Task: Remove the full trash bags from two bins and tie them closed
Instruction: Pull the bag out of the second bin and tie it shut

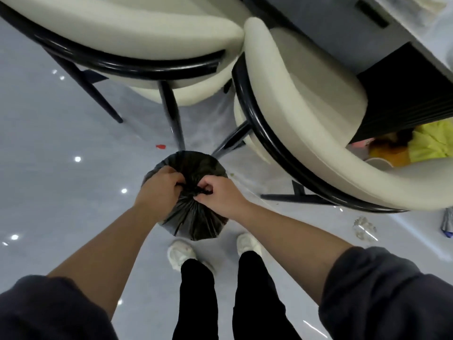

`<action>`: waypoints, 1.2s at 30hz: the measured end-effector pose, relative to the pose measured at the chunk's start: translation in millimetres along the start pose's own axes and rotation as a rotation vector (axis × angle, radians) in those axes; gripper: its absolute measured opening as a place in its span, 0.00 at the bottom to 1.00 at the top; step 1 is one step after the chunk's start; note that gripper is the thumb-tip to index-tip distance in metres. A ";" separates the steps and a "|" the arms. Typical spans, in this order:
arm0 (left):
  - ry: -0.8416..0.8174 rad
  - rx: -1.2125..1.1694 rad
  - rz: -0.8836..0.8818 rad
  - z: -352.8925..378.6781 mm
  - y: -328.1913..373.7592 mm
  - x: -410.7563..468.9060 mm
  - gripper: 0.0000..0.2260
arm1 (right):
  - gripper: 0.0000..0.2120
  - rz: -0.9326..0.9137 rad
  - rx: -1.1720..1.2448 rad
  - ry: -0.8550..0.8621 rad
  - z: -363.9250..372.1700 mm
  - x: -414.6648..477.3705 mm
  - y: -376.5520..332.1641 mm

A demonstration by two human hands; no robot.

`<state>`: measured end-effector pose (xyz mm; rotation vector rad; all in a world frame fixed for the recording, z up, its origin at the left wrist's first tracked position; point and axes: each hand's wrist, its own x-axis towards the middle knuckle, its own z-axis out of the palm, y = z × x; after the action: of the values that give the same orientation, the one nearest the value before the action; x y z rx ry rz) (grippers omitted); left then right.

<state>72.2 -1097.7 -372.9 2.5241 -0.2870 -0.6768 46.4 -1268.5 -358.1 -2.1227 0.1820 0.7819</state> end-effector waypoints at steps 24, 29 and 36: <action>-0.223 0.065 -0.052 -222.6 -260.2 123.3 0.10 | 0.09 0.175 0.104 -0.079 133.1 236.6 -228.5; -0.294 0.082 0.028 -276.3 -321.8 165.9 0.09 | 0.14 0.228 0.246 0.039 163.0 286.3 -289.1; -0.260 0.083 0.077 -343.2 -379.4 230.5 0.09 | 0.08 0.235 0.423 0.171 183.5 364.6 -350.1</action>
<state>472.6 -706.3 -409.3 2.4872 -0.5100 -0.9816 385.6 -856.0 -420.9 -1.7791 0.6409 0.6276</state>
